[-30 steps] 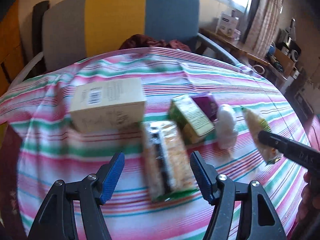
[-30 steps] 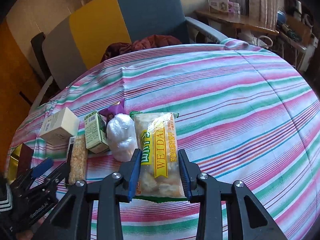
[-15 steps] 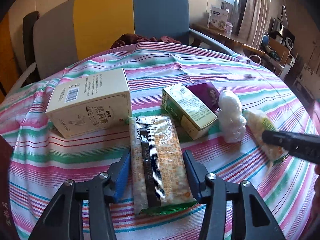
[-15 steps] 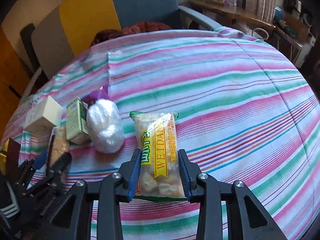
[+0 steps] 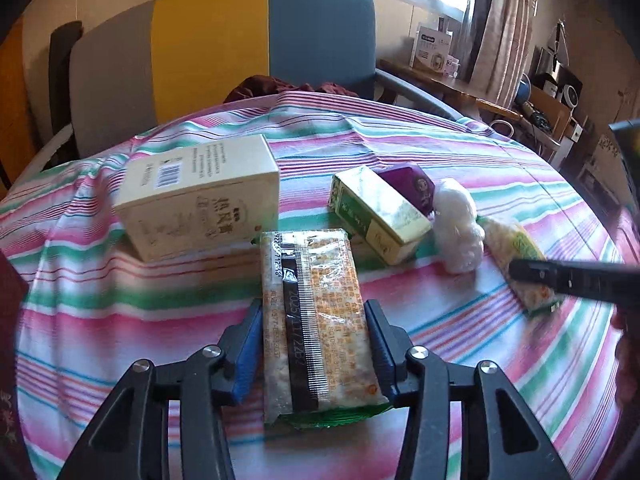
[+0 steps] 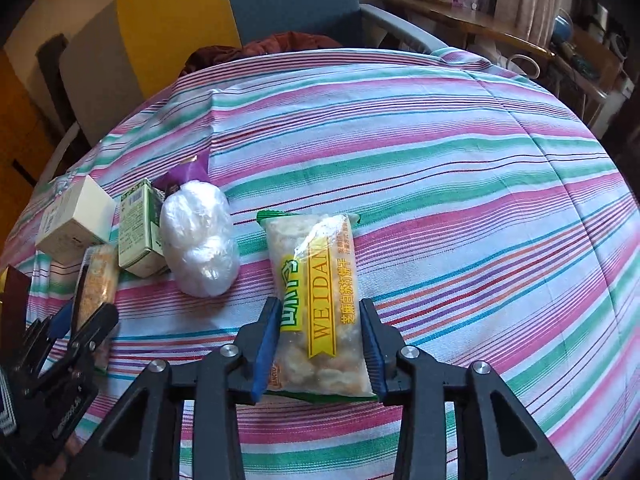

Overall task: Organize objects
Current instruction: 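Grasp the WEIDAN snack bag with the right tool while the left tool grasps the biscuit pack, then carry the biscuit pack and WEIDAN bag with both tools over the gold tray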

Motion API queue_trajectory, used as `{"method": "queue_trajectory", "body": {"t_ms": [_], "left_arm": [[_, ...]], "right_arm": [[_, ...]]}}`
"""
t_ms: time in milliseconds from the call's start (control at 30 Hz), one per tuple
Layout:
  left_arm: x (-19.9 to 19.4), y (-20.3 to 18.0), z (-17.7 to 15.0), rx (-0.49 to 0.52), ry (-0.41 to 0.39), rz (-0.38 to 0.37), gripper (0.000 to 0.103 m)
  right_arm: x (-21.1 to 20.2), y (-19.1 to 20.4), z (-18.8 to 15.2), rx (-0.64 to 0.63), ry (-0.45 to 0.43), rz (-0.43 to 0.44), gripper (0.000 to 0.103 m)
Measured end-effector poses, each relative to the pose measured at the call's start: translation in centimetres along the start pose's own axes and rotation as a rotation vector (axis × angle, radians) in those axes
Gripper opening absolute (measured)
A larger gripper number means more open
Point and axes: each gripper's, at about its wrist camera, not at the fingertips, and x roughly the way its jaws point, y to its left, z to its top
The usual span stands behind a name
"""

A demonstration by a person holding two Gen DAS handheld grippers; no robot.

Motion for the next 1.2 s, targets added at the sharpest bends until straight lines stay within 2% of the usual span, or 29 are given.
{"method": "queue_trajectory", "body": {"t_ms": [200,567,767,933,1200], "left_arm": [[-2.3,1.3,-1.8,-0.030,-0.040,-0.004,0.049],[-8.6,3.2,-4.7,-0.044,-0.133,-0.033,0.049],[-12.2,5.0,-4.9,-0.039,-0.171,-0.050,0.049],[-14.3,7.4,-5.1,-0.094,-0.189,-0.054,0.049],[-17.9,12.6,-5.3,-0.135,-0.236,0.025,0.049]], "right_arm": [[-1.0,0.5,0.3,-0.026,-0.064,0.008,0.038],[-1.3,1.2,0.0,-0.078,-0.099,-0.037,0.038],[-1.3,1.8,-0.3,-0.117,-0.102,-0.065,0.038],[-1.6,2.7,-0.6,-0.167,-0.125,-0.087,0.038],[-1.9,4.0,-0.9,-0.236,-0.159,-0.145,0.038]]}}
